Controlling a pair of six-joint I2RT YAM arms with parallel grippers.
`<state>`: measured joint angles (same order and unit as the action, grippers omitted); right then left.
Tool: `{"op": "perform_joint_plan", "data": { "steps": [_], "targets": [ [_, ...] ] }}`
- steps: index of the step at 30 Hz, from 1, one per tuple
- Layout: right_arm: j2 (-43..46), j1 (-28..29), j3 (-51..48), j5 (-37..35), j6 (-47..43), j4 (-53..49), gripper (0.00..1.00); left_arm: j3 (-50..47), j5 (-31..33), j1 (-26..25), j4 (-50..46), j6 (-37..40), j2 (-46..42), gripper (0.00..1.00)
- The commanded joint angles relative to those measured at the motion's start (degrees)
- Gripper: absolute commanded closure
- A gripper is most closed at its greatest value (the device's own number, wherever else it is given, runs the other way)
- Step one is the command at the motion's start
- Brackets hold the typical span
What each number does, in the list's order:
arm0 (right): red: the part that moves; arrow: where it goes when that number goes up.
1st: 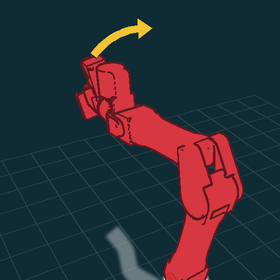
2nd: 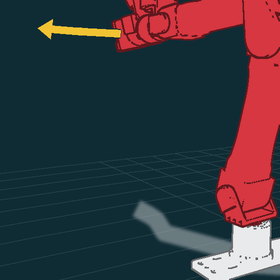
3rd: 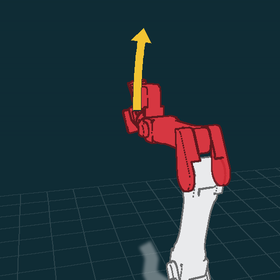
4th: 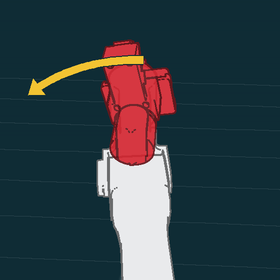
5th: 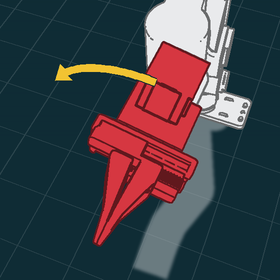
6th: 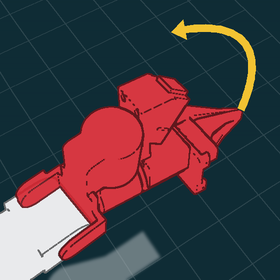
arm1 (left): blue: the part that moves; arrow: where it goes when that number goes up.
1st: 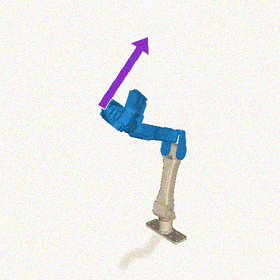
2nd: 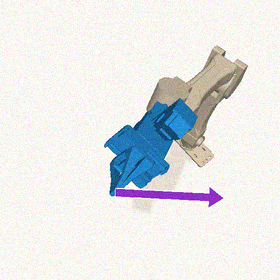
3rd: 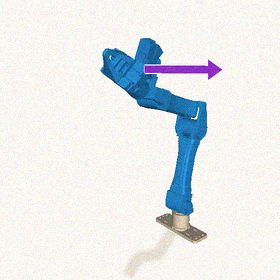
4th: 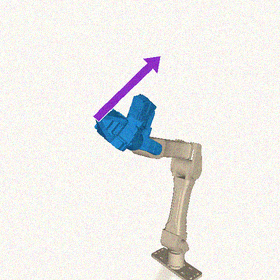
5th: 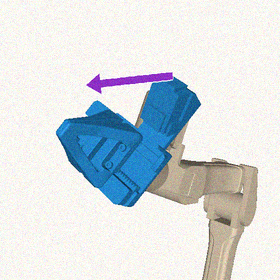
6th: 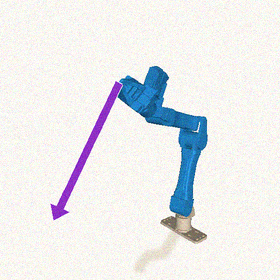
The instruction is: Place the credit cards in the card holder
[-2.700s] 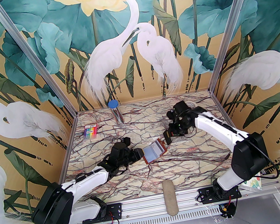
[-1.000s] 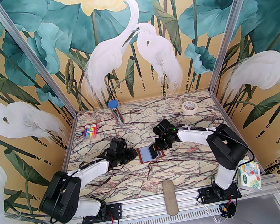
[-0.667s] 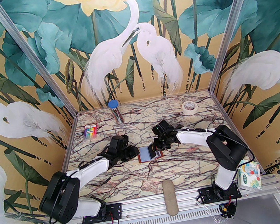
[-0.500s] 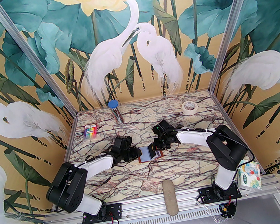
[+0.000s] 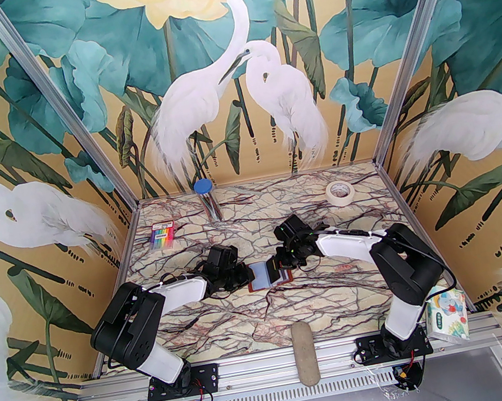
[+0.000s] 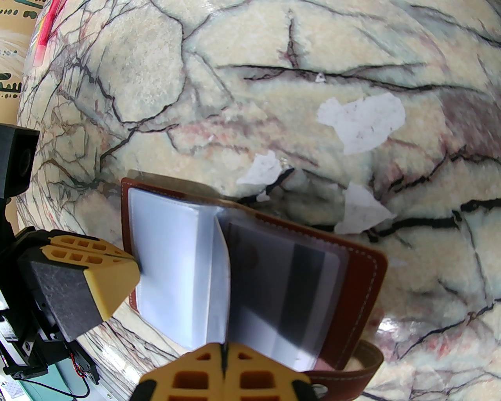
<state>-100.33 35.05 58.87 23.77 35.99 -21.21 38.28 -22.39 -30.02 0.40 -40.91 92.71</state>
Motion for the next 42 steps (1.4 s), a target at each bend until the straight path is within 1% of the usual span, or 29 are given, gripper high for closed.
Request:
{"op": "perform_joint_plan", "data": {
  "steps": [1,9,16,22,31,35,38,42],
  "targets": [
    [1.80,0.39,0.63,-1.53,-1.05,-2.61,1.00,-1.54,3.06,-0.21,-0.89,-0.40,1.15,0.87],
    [3.08,0.28,1.26,-1.81,-2.30,-2.58,1.00,-1.85,3.47,-0.19,-1.07,-0.41,1.17,0.87],
    [3.24,-0.06,1.01,-1.10,-2.68,-1.44,1.00,-1.45,4.70,-0.19,-3.13,0.21,0.21,0.87],
    [2.29,-0.50,0.76,0.56,-2.62,0.10,1.00,-1.37,5.25,-0.17,-3.45,0.34,0.73,0.88],
    [2.15,-1.25,-0.39,4.94,-0.48,3.75,1.00,-1.39,5.93,-0.21,-4.20,0.89,1.22,0.89],
    [1.09,-1.69,-0.84,5.31,0.25,4.22,1.00,-1.67,6.03,-0.21,-3.88,0.92,1.36,0.89],
    [0.31,-1.68,-1.74,7.16,1.71,6.75,1.00,-1.50,5.87,-0.18,-3.85,0.90,1.55,0.89],
    [-1.15,-2.15,-1.52,6.44,1.62,6.21,1.00,-1.46,5.87,-0.21,-3.90,1.00,1.64,0.89]
  ]
}}
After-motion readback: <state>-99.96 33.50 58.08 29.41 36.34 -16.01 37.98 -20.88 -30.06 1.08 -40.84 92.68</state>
